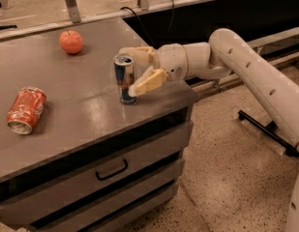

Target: Place redbull can upright

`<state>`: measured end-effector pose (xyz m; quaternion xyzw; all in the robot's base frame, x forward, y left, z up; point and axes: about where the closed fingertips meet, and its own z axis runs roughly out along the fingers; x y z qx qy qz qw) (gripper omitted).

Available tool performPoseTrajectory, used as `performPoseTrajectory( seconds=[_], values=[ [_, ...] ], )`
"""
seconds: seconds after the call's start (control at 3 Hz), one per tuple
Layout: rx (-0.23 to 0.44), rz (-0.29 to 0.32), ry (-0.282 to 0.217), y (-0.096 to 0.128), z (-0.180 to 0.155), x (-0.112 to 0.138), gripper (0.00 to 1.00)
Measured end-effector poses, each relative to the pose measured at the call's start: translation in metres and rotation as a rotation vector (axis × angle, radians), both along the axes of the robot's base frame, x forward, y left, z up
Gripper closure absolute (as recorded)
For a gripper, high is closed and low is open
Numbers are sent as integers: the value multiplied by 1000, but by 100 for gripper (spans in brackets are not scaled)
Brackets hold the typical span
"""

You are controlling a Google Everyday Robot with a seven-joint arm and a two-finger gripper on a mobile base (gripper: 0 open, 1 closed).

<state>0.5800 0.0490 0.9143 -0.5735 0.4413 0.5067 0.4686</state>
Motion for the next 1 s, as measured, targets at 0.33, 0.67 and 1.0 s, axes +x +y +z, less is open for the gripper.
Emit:
performPoseTrajectory(
  seconds=[0.33,0.67,1.0],
  values=[
    [-100,8,-45,-11,12,-1,0],
    [-207,-16,-54,-38,23,-3,0],
    [-219,-19,-50,-42,23,-3,0]
  ],
)
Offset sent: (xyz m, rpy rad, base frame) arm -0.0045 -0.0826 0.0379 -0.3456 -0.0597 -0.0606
